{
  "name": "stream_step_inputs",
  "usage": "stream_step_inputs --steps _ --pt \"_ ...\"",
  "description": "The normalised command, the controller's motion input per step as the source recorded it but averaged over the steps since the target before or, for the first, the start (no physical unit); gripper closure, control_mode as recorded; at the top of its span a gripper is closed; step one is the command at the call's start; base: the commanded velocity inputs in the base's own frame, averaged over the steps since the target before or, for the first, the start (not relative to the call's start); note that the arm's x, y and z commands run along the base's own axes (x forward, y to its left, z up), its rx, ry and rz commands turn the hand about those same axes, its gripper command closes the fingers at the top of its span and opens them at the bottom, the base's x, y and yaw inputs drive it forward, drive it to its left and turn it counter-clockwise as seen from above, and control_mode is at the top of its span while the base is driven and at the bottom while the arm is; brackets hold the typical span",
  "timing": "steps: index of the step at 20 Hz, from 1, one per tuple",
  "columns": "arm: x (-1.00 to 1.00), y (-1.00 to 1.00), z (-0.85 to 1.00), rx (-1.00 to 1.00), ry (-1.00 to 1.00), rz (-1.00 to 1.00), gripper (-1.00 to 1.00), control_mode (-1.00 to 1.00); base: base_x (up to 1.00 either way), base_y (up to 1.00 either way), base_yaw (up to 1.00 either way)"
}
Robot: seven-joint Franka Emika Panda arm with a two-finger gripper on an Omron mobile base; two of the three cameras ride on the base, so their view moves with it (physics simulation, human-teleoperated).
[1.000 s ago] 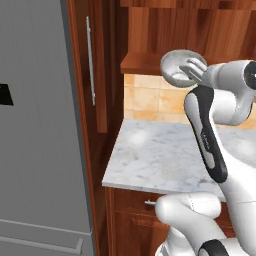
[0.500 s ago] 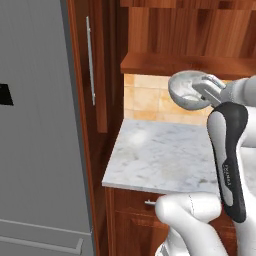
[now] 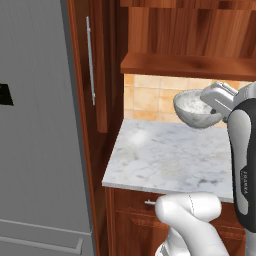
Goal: Take the smaller bowl and place it next to the appetizer plate on the dining counter , and place the larger bowl next to the plate with cooked food.
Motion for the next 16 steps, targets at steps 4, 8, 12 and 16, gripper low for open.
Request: stream_step_inputs --steps 4,8,12,16 --pt "-0.29 0.03 -0.21 0.00 0.15 0.02 1.00 -1.00 0.00 0.00 0.00" --pt "-0.01 0.00 -0.34 0.00 0.04 0.00 1.00 -1.00 0.00 0.00 0.00" --pt "0.00 0.00 -0.07 0.00 0.00 0.00 1.00 1.00 -0.18 0.04 0.04" --pt "0.00 0.00 0.00 0.00 0.00 0.00 1.00 1.00 -0.92 0.28 0.15"
